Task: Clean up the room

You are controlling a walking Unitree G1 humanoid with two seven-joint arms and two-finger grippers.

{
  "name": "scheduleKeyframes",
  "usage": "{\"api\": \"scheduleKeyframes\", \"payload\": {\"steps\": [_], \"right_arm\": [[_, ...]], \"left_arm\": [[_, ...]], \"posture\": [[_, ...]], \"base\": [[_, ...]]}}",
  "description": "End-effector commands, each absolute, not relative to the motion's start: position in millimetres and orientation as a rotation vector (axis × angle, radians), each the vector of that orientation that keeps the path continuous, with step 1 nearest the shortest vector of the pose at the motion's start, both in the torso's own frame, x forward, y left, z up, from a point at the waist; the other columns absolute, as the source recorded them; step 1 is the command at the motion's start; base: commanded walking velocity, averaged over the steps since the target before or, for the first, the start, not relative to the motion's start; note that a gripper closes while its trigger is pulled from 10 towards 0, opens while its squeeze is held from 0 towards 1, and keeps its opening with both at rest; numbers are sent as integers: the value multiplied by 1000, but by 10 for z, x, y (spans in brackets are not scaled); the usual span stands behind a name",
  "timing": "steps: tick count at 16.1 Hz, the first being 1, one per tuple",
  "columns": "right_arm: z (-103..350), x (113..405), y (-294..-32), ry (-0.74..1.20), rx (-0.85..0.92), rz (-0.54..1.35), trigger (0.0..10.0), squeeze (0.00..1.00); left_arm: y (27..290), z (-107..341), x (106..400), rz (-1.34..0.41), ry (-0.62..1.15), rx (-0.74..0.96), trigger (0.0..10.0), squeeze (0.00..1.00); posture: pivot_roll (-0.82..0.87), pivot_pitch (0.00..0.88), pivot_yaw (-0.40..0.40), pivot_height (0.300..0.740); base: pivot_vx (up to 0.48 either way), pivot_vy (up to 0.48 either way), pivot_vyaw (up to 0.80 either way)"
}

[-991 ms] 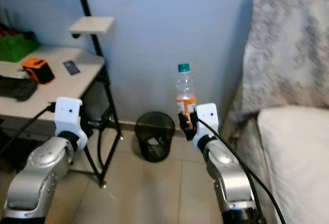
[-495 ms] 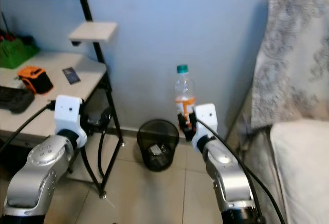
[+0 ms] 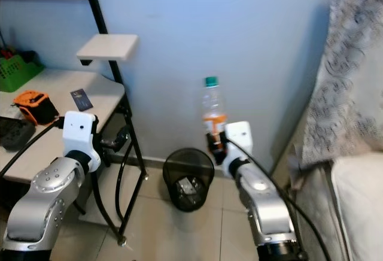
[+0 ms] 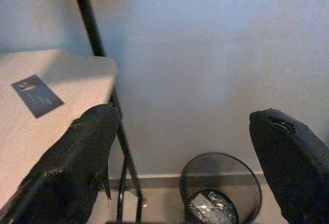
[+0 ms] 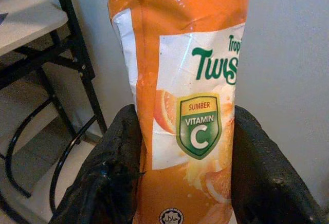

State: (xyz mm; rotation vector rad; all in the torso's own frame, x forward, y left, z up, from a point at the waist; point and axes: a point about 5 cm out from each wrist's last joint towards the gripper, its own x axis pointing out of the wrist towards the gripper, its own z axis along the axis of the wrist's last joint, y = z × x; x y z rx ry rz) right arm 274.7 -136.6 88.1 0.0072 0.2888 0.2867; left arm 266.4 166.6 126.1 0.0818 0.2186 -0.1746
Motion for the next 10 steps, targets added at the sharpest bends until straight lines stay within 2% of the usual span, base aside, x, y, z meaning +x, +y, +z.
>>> {"api": "scheduleKeyframes", "payload": {"steps": [1, 4, 10], "right_arm": [[914, 2767, -1260, 280, 10, 321, 10000, 0], [899, 2769, -1267, 296, 19, 318, 10000, 0], [874, 2765, -1271, 309, -12, 332, 10000, 0]], "left_arm": [[1732, 1277, 2660, -158, 218, 97, 10000, 0], [1742, 1281, 2663, -159, 219, 103, 10000, 0], [1737, 1270, 2658, -170, 224, 111, 10000, 0]], "posture": [[28, 2, 43, 740], [30, 5, 44, 740], [32, 7, 48, 740]], "base": [[364, 0, 0], [363, 0, -702], [364, 0, 0]]}}
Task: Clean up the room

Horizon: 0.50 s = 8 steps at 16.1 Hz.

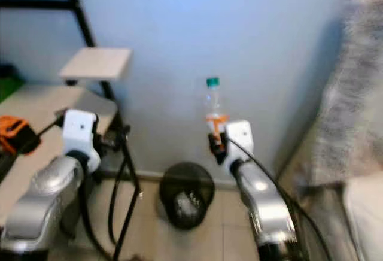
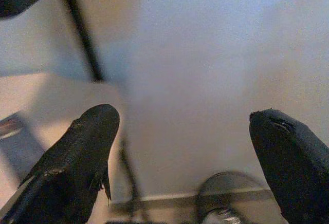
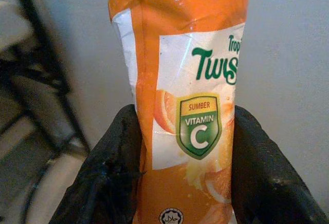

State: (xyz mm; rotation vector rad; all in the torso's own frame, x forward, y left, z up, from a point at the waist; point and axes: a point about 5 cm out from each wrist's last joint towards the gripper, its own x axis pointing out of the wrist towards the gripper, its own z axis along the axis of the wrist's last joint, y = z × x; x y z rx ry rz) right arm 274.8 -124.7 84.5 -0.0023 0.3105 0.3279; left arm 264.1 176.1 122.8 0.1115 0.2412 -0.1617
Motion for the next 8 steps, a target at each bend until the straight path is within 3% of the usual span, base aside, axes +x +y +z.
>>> {"api": "scheduleKeyframes", "payload": {"steps": [1, 8], "right_arm": [[870, 2762, -1271, 312, -15, 336, 10000, 0], [763, 2743, -1341, 382, -85, 295, 10000, 0]], "left_arm": [[1731, 1263, 2654, -174, 228, 114, 10000, 0], [1695, 1216, 2611, -217, 257, 134, 10000, 0]], "posture": [[33, 9, 49, 740], [35, 16, 50, 740]], "base": [[360, 0, 0], [364, 0, 0]]}}
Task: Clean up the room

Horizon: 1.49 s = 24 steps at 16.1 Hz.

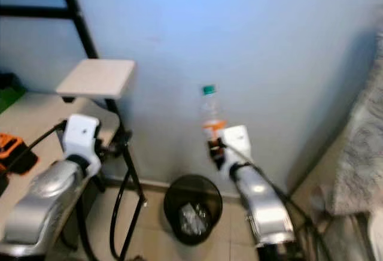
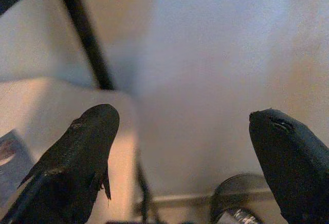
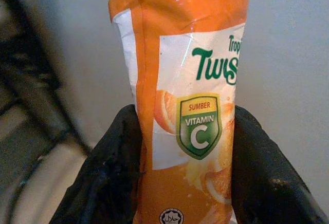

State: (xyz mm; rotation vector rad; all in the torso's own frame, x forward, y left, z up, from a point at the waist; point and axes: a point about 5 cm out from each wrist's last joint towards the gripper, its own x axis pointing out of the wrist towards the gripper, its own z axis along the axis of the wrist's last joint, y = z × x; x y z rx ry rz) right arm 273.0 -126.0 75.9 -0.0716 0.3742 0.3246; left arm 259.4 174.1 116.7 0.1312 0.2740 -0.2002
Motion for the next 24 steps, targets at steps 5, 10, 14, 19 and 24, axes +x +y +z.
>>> {"api": "scheduleKeyframes", "payload": {"steps": [5, 10, 14, 19, 24], "right_arm": [[657, 2680, -1404, 455, -121, 287, 10000, 0], [84, 2576, -1356, 717, -296, 485, 10000, 0], [-175, 2642, -1219, 813, -375, 530, 10000, 0], [-243, 2719, -1084, 821, -402, 490, 10000, 0], [-223, 2799, -1090, 805, -421, 431, 10000, 0]], "left_arm": [[1613, 1176, 2547, -281, 273, 150, 10000, 0], [1485, 974, 2471, -595, 428, 260, 10000, 0], [1480, 862, 2412, -779, 519, 330, 10000, 0], [1430, 830, 2375, -900, 575, 345, 10000, 0], [1464, 830, 2377, -912, 583, 354, 10000, 0]], "posture": [[27, 24, 56, 740], [27, 50, 46, 740], [16, 64, 52, 740], [30, 70, 40, 740], [29, 66, 39, 740]], "base": [[144, 0, 0], [0, 0, 0], [0, 0, 0], [0, 0, 0], [0, 0, 0]]}}
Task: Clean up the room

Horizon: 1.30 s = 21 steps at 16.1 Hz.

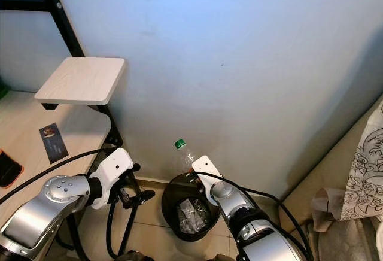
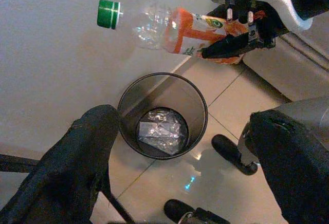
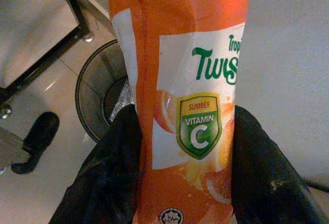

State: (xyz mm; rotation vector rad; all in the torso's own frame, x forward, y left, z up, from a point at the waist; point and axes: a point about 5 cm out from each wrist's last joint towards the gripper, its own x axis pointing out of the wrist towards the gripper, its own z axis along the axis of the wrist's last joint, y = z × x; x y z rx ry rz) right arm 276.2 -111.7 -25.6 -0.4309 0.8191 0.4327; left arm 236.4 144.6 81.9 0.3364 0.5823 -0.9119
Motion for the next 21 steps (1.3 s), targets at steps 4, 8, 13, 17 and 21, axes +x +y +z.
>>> {"api": "scheduleKeyframes", "payload": {"steps": [4, 8, 13, 17, 21], "right_arm": [[-217, 2813, -1057, 802, -392, 432, 10000, 1000], [-255, 2760, -1006, 817, -335, 461, 10000, 1000], [-245, 2773, -1116, 788, -280, 425, 10000, 1000], [77, 2916, -1288, 541, -144, 335, 10000, 1000], [427, 2903, -1327, 367, -81, 261, 10000, 1000]], "left_arm": [[1456, 822, 2385, -914, 588, 355, 10000, 0], [1488, 838, 2403, -906, 592, 356, 10000, 0], [1509, 849, 2421, -854, 573, 358, 10000, 0], [1576, 981, 2592, -509, 386, 239, 10000, 0], [1686, 1038, 2589, -233, 330, 190, 10000, 0]], "posture": [[29, 67, 44, 740], [34, 71, 51, 740], [37, 73, 42, 740], [8, 59, 44, 740], [-12, 31, 49, 740]], "base": [[0, 0, 0], [0, 0, 0], [0, 0, 0], [0, 0, 0], [0, 0, 0]]}}
